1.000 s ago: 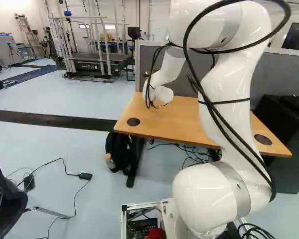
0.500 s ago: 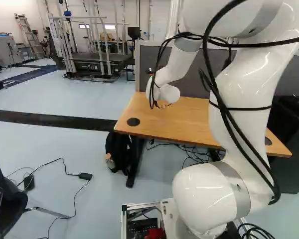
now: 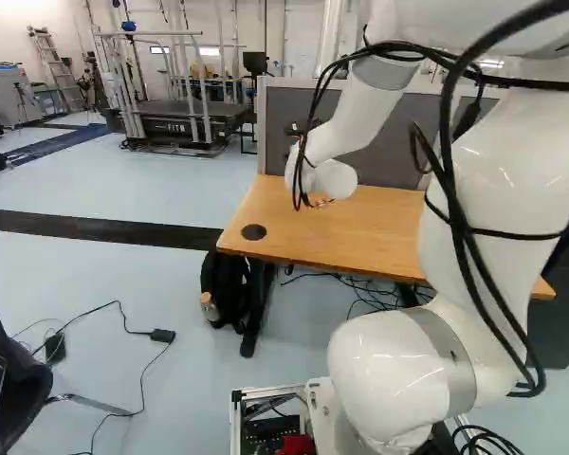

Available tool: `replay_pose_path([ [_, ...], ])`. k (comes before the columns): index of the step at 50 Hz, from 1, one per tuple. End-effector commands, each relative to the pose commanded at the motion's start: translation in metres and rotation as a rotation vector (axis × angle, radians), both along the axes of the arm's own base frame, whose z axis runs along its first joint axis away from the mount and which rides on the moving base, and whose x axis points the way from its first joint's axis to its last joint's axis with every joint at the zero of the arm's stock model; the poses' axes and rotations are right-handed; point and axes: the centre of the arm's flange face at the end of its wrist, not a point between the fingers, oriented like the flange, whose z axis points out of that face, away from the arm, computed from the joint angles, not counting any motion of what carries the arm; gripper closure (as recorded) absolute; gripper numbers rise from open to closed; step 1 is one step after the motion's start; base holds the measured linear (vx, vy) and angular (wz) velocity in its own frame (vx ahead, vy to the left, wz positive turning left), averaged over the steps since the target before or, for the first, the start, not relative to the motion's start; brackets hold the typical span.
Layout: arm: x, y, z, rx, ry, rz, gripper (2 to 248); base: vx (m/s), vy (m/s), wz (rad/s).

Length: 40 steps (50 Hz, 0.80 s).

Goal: Pick up the green bottle from the table

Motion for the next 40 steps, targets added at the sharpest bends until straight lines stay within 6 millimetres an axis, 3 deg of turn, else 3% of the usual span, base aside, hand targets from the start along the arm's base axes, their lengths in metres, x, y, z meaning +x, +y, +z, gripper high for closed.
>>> replay_pose_path([
  [40, -0.083, -0.001, -0.001, 0.000, -0.002, 0.004, 142, 0.000, 0.000, 0.000],
])
